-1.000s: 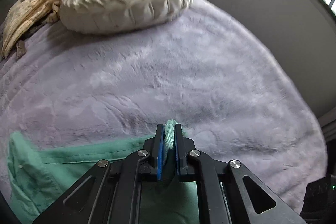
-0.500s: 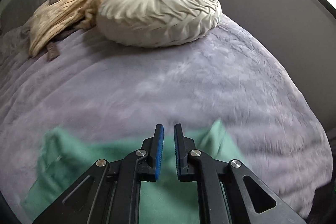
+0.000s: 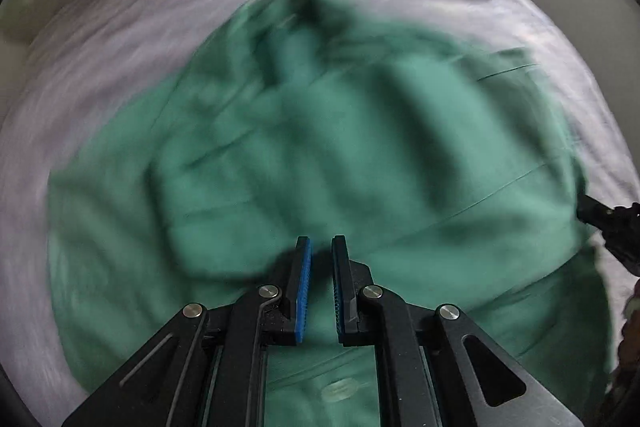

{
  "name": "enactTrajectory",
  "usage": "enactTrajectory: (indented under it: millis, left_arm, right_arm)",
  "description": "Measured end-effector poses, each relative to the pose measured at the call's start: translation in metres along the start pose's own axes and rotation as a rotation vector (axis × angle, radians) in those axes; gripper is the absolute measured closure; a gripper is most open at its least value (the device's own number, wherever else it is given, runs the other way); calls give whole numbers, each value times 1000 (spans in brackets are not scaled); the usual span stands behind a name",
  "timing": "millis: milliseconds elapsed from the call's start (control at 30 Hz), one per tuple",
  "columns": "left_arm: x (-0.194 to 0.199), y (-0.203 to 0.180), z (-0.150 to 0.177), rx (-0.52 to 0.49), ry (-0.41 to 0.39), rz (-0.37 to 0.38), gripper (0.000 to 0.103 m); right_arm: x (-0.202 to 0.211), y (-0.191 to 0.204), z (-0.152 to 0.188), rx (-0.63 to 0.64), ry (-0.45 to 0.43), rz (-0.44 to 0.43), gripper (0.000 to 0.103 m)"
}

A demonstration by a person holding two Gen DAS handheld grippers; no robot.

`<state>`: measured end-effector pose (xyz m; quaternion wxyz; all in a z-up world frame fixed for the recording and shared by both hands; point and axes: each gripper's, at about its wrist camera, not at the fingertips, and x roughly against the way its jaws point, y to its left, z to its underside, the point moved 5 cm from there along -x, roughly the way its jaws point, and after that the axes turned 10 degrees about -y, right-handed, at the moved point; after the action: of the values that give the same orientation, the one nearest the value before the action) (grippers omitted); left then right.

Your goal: Fold large clothes

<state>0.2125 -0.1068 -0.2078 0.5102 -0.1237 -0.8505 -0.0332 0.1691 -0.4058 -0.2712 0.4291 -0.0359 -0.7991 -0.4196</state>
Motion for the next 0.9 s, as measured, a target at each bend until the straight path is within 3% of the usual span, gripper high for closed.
enactTrajectory:
  millis: [33,133,400,500,533,567,767,900]
  left_arm:
    - [2,11,7,33,-5,11,92]
    - [12,31,15,72,-20,6,92]
    - [44,58,44,104,22,-62,92]
    - [52,64,57,121,54,-78,92]
    - [55,65,62,124,72,-85,92]
    - [56,66,67,126,82,-89,92]
    - [67,74,99,144,169,-134,92]
    - [79,80,113,169,176,-138,92]
  right_arm:
    - [-4,-12,2,-31,20,13,100]
    - [4,-27,5,-99,24,-2,100]
    - [38,-9,24,-1,56,109,97]
    - [48,0,38,25,81,133,70]
    - [49,4,41,33,84,142,51]
    - [50,7,45,44,88,151,42]
    - [55,25,82,76,172,182,41]
    - [61,37,104,112,216,200,38]
